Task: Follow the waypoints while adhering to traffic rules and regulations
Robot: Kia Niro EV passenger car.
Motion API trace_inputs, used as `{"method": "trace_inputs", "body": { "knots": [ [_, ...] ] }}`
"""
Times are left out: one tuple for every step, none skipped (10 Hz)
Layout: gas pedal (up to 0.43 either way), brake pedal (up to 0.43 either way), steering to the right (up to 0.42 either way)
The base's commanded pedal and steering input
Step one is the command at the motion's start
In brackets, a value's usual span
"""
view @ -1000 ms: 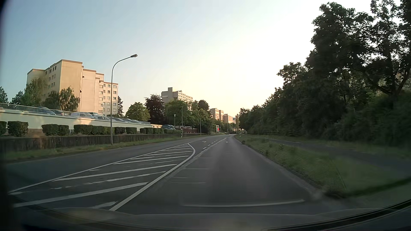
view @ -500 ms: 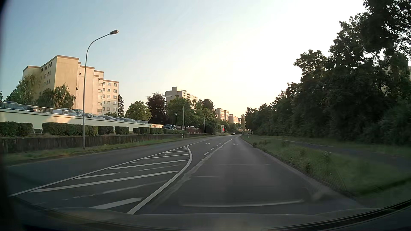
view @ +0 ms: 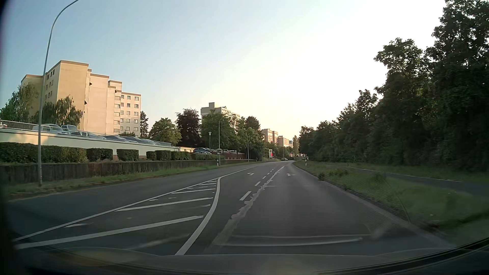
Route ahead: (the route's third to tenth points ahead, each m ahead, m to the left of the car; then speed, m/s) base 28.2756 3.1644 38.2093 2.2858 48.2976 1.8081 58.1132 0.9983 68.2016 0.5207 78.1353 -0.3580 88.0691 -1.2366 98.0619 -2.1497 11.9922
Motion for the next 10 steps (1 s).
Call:
{"method": "trace_inputs", "body": {
  "knots": [
    [0.039, 0.030, -0.013],
    [0.039, 0.024, -0.011],
    [0.039, 0.024, -0.009],
    [0.039, 0.030, -0.006],
    [0.039, 0.024, -0.004],
    [0.039, 0.030, -0.003],
    [0.039, 0.030, -0.003],
    [0.039, 0.030, -0.002],
    [0.039, 0.030, 0.000],
    [0.039, 0.030, 0.001]
  ]
}}
